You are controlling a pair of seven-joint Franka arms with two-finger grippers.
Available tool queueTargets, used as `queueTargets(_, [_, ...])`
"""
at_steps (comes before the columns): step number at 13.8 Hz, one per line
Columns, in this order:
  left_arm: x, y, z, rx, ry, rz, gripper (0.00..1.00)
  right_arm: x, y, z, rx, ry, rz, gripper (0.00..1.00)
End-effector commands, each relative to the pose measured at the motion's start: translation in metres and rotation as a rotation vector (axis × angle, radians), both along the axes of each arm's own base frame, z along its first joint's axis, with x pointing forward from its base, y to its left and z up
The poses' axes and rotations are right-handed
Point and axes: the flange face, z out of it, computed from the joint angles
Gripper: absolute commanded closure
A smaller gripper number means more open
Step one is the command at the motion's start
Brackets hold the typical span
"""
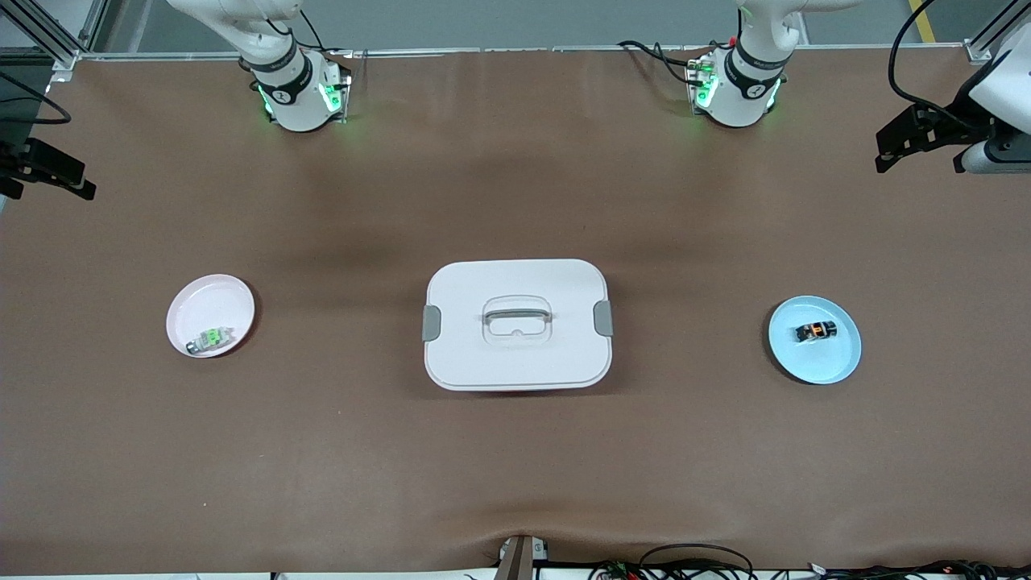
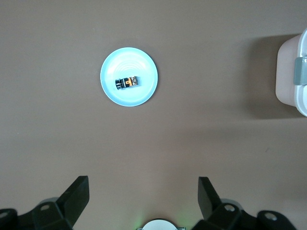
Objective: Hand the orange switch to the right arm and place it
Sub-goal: 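Move the left gripper over the orange switch on the blue plate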
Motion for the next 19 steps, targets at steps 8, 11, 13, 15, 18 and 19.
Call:
queueTargets(8, [0.006, 0.019, -0.013, 0.017, 0.035, 0.024, 0.0, 0.002, 0.002, 0.003, -0.004, 0.004, -0.004, 0.0])
queueTargets(11, [0.017, 0.038, -0.045, 0.018, 0.011, 0.054, 0.0, 0.003, 0.002, 0.002, -0.004, 0.007, -0.004, 0.0])
queueTargets(13, [0.023, 0.037, -0.066, 0.017, -0.006, 0.052, 0.0, 0.003, 0.002, 0.002, -0.004, 0.007, -0.002, 0.0])
queueTargets(15, [0.028, 0.037, -0.096, 0.015, -0.015, 0.052, 0.0, 0.003, 0.003, 0.002, -0.004, 0.007, -0.002, 0.0])
queueTargets(18, [0.034, 0.039, -0.136, 0.014, -0.032, 0.05, 0.0, 0.003, 0.003, 0.002, -0.004, 0.005, -0.001, 0.0])
queueTargets(19, [0.036, 0.039, -0.149, 0.013, -0.029, 0.048, 0.0, 0.003, 0.003, 0.002, -0.004, 0.005, -0.002, 0.0])
